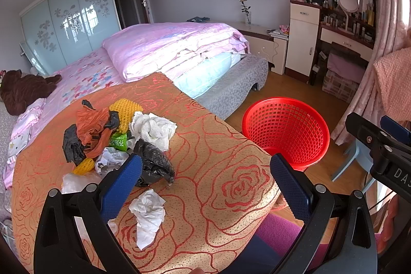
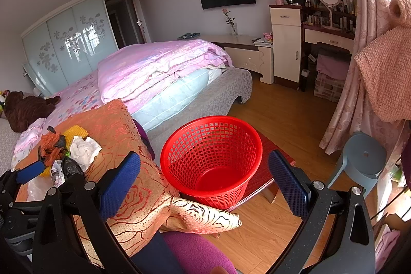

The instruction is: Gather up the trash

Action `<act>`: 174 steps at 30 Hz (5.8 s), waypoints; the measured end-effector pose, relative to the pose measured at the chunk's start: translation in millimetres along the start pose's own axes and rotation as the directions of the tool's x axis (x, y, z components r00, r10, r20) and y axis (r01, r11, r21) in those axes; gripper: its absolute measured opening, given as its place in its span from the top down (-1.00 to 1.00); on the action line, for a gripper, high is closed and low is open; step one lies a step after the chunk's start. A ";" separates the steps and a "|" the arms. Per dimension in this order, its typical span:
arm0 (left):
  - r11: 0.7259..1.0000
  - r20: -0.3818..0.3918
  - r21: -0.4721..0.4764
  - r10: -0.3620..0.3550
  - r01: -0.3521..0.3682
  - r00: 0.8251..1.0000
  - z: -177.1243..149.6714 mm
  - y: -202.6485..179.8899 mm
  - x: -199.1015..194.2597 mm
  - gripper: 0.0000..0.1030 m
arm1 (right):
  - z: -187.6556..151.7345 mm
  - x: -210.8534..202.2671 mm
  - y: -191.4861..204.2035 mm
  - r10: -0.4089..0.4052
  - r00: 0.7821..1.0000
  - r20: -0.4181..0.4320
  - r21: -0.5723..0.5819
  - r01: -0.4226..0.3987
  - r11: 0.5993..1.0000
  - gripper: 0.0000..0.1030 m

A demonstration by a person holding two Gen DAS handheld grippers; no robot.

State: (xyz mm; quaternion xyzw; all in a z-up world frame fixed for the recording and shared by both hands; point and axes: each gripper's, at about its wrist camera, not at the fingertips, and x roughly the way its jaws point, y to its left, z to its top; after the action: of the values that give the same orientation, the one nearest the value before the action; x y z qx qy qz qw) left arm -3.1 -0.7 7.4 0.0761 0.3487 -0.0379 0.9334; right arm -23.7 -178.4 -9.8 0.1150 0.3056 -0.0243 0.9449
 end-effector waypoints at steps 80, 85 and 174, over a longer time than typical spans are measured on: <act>0.921 -0.043 -0.384 0.054 -0.066 0.998 -41.2 199.7 -27.5 0.16 | -62.5 27.0 208.1 0.395 0.846 -0.358 -0.404 -0.521 0.751 0.39; 0.937 -0.009 -0.348 0.036 -0.037 0.999 -20.1 185.2 -24.7 0.16 | -27.6 17.6 181.0 0.390 0.876 -0.283 -0.380 -0.476 0.793 0.39; 0.974 -0.150 -0.226 0.002 -0.036 0.989 -51.0 208.0 36.0 -0.48 | 11.2 57.7 146.3 0.351 0.912 -0.212 -0.346 -0.406 0.846 -0.51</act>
State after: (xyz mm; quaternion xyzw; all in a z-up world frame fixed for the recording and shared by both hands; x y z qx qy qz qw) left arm 17.0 212.3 -30.2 -0.0254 0.4185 0.0169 0.9077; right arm 46.5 -37.3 -4.9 -0.0119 0.3414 0.2312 0.9109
